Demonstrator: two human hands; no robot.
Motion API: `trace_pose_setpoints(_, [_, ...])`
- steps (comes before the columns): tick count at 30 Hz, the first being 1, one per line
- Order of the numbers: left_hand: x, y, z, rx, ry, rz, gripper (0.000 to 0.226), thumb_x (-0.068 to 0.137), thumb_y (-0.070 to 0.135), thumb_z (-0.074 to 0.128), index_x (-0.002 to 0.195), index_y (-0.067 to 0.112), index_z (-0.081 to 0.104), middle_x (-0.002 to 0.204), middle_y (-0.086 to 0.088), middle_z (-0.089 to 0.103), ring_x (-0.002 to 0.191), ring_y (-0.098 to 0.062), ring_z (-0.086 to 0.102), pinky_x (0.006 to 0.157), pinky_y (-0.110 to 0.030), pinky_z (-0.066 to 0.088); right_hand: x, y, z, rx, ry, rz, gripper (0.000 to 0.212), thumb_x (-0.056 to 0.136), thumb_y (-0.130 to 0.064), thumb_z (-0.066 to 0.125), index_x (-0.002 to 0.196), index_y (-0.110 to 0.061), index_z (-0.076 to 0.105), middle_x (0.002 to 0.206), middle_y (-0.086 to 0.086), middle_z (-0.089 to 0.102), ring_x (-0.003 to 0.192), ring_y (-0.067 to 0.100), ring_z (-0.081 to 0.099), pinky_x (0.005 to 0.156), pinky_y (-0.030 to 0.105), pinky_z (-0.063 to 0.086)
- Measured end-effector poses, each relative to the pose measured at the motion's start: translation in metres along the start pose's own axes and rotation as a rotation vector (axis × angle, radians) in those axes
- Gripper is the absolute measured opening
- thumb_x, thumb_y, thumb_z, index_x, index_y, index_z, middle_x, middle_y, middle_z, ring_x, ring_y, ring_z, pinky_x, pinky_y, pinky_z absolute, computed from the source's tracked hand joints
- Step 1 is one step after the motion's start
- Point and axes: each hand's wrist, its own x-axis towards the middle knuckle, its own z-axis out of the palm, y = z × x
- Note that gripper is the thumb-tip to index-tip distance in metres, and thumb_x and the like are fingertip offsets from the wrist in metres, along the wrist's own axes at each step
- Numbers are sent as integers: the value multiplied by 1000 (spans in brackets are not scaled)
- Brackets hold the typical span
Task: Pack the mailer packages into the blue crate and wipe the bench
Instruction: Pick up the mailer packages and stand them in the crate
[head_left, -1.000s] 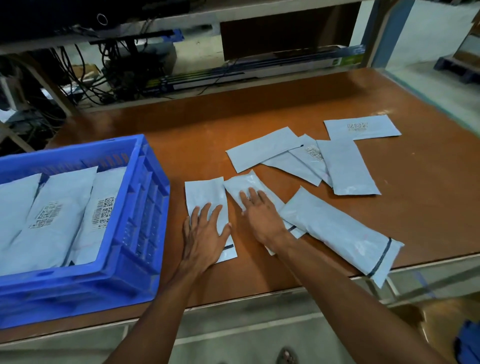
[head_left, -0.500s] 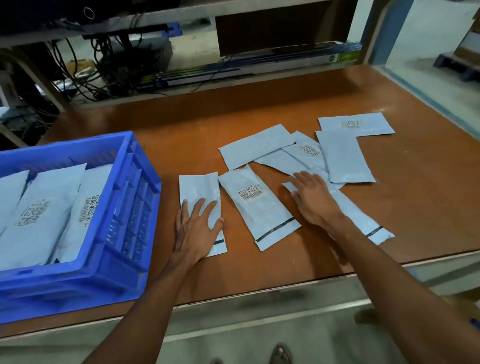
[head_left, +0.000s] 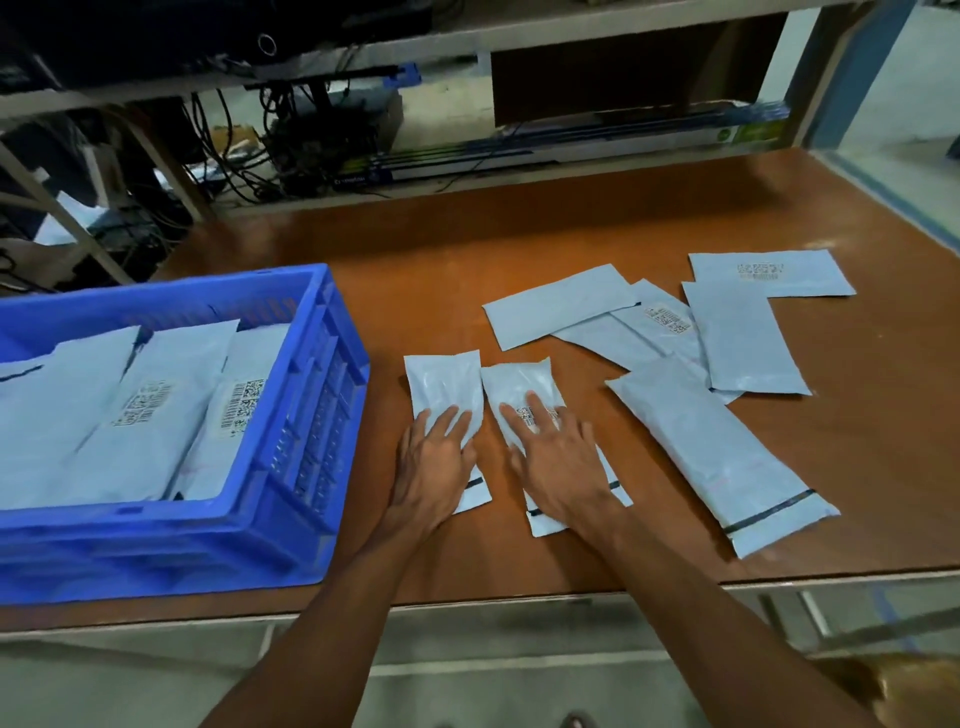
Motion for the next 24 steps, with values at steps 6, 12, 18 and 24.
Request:
trace_pose_setpoints(6, [3,16,-70,-11,215,53,50,100,41,36,143,19,50,151,-4,45,140,-32,35,113,-47,29,1,-29,-46,28,109,70,58,103,-42,31,155,-35,6,165,1,6,144,40,19,111,55,22])
trace_pose_setpoints(12, [6,-20,-227,-35,495,174,54,97,41,29,143,21,49,152,-4,43,138,-33,35,113,-49,32,25,-109,-153,152,468,5,56,102,-40,37,154,-35,17,162,0,18,138,36,25,104,53,31])
trace_pose_setpoints(18, [-19,-167,-281,-74,420,138,53,97,36,38,146,16,45,153,-10,39,138,-32,33,113,-48,31,40,-235,-180,232,543,-113,53,102,-41,34,153,-34,22,160,-4,25,134,30,27,102,49,34])
trace_pose_setpoints(24, [-37,-265,-253,23,131,161,55,104,38,37,151,12,34,157,-15,30,145,-33,23,118,-43,19,62,-340,-144,158,316,-65,51,101,-41,35,151,-30,29,155,-3,33,132,36,31,101,52,37])
